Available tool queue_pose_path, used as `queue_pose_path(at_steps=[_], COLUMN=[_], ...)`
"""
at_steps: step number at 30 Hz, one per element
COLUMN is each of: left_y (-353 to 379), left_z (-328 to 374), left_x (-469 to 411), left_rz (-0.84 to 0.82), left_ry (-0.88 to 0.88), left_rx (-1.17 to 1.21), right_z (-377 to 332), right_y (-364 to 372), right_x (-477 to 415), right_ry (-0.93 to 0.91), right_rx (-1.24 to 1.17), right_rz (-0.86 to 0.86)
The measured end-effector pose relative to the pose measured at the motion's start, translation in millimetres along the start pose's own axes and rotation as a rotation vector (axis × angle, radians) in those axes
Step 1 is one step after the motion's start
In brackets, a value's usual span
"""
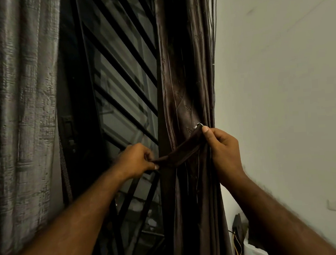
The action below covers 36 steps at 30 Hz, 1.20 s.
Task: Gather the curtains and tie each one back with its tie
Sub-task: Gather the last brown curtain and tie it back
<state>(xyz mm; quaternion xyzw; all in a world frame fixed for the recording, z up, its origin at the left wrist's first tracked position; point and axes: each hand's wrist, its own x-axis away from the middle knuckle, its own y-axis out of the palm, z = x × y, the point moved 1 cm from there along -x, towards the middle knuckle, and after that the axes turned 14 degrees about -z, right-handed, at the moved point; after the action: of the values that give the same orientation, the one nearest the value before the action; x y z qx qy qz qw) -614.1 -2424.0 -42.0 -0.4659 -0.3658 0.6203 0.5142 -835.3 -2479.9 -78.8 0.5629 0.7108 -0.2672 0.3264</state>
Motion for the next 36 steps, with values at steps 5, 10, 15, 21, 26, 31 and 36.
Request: queue_pose_path(at_steps=[5, 10, 15, 21, 26, 31, 36], left_y=[11, 22, 26, 39, 49, 59, 55], left_z=[4, 9, 34, 71, 93, 99, 95], left_x=[3, -22, -40, -44, -45, -48, -51], left_rz=[0.479, 0.484, 0.151, -0.217, -0.484, -0.556, -0.549], left_ry=[-0.019, -0.040, -0.029, 0.144, 0.283, 0.232, 0.247], left_rx=[-0.253, 0.132, 1.379, 1.548, 1.669, 1.714, 1.712], right_z=[-4, -10, -16, -28, -37, -37, -36], right_y=[0, 4, 5, 18, 32, 26, 27], right_x=[4, 10, 15, 22, 22, 27, 24], right_ry=[0.031, 0.042, 0.074, 0.148, 0.254, 0.213, 0.151], right_rx=[-0.027, -0.095, -0.201, -0.468, -0.744, -0.583, -0.103], right_rz=[0.017, -0.004, -0.021, -0.048, 0.016, 0.034, 0.094])
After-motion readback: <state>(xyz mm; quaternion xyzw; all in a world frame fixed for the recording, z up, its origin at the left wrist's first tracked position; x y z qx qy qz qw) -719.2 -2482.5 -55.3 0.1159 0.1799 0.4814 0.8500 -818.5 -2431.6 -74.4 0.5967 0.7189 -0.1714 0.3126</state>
